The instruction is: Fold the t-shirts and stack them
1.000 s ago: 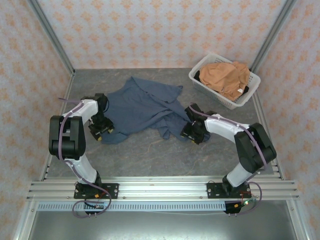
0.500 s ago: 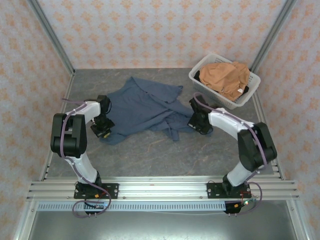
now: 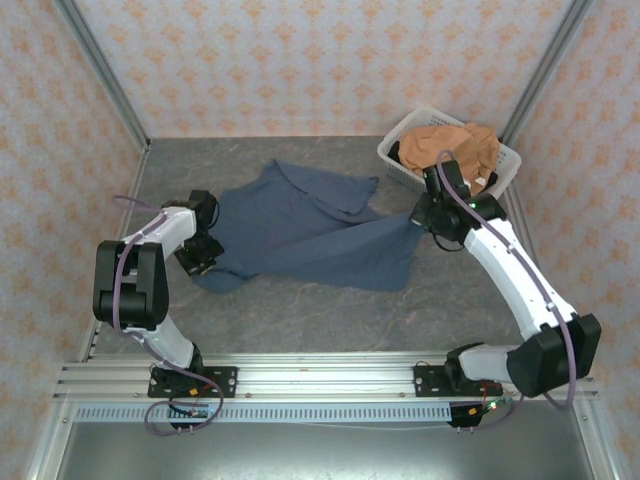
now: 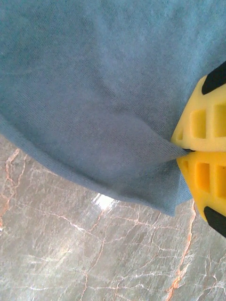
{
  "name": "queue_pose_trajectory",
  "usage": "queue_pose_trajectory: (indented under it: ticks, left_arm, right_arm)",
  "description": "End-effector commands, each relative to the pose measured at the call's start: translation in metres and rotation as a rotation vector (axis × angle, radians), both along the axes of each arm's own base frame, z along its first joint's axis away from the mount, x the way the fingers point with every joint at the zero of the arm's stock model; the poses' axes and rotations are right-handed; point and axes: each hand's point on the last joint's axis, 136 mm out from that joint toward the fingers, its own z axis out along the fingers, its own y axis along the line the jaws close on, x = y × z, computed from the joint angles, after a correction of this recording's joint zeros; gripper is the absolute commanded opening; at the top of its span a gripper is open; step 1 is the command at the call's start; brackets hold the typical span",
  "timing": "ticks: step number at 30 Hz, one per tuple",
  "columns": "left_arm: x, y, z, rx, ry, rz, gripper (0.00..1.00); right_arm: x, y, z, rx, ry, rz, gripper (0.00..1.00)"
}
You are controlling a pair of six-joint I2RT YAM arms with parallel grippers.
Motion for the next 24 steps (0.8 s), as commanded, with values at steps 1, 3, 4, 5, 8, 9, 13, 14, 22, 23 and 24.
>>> queue_pose_trajectory:
  ticks: [1,3,4,5,8,9,13,14,22,23,24]
  left_arm:
    - [-0.008,0.004,0.004,0.022,0.017,0.000,0.00]
    - [-0.008,0.002,0.004,0.012,0.015,-0.004,0.00]
    - [-0.007,0.002,0.005,0.008,0.014,-0.008,0.00]
    - [-0.006,0.001,0.005,0.004,0.009,-0.013,0.00]
    - [-0.003,0.001,0.011,0.005,-0.010,-0.028,0.00]
    - [-0.002,0.001,0.014,0.010,-0.019,-0.033,0.00]
    - [-0.001,0.002,0.020,0.015,-0.036,-0.049,0.00]
    - [-0.001,0.002,0.020,0.011,-0.035,-0.053,0.00]
    - [-0.025,0.014,0.043,0.085,-0.018,-0.041,0.50]
    - [-0.030,0.016,0.043,0.087,-0.009,-0.037,0.54]
    - [-0.033,0.016,0.041,0.072,-0.008,-0.030,0.54]
  right_arm:
    - [0.028,0.001,-0.025,-0.019,0.045,0.035,0.00]
    - [0.047,0.006,-0.045,-0.011,0.086,0.040,0.00]
    - [0.055,0.008,-0.057,-0.006,0.117,0.036,0.00]
    - [0.063,0.009,-0.069,0.003,0.155,0.030,0.00]
    - [0.081,0.012,-0.088,0.007,0.206,0.015,0.03]
    - [0.087,0.012,-0.088,0.007,0.191,0.007,0.01]
    - [0.098,0.011,-0.078,0.011,0.136,-0.015,0.00]
    - [0.099,0.011,-0.078,0.011,0.141,-0.017,0.00]
    - [0.077,-0.004,-0.067,-0.035,0.154,-0.067,0.48]
    - [0.072,-0.006,-0.062,-0.029,0.142,-0.075,0.51]
    - [0.064,-0.006,-0.057,-0.015,0.132,-0.078,0.53]
